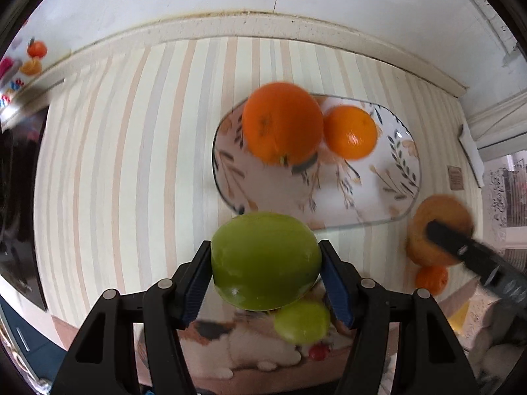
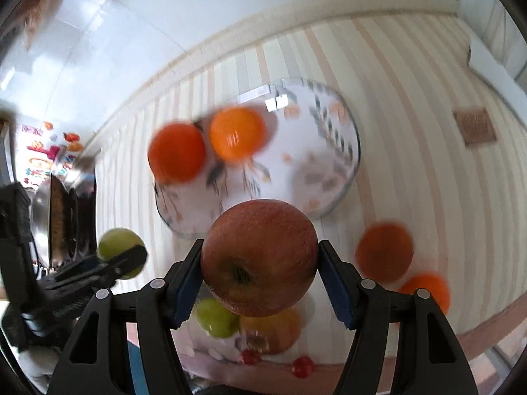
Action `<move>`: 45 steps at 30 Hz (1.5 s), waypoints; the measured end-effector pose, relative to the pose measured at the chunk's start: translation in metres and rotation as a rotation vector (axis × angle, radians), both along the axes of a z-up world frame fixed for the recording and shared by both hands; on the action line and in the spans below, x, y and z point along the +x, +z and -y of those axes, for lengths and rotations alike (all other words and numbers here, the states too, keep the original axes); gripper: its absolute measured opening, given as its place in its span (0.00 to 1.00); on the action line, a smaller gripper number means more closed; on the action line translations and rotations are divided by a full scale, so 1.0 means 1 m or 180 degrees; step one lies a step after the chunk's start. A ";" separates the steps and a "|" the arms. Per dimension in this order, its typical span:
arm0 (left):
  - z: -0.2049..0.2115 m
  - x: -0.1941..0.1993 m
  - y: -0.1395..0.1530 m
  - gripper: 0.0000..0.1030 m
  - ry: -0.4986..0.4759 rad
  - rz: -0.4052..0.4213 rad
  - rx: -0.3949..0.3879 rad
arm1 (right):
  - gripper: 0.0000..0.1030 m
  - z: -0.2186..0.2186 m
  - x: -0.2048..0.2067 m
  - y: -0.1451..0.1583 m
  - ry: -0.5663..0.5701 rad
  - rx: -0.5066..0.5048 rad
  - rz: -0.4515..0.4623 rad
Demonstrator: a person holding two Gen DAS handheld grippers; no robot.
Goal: Organize fruits
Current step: 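Place the green apple and red apple on the plate and release both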
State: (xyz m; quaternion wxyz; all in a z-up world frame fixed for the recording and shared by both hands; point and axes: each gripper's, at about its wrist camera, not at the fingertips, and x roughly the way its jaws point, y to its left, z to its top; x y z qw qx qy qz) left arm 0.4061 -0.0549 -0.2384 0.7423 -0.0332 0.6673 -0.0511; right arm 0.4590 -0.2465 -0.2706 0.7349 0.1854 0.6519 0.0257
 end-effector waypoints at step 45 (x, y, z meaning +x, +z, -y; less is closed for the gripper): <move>0.002 0.031 -0.011 0.84 0.0146 -0.0060 0.0087 | 0.92 0.004 0.069 -0.013 0.0265 -0.0534 -0.0226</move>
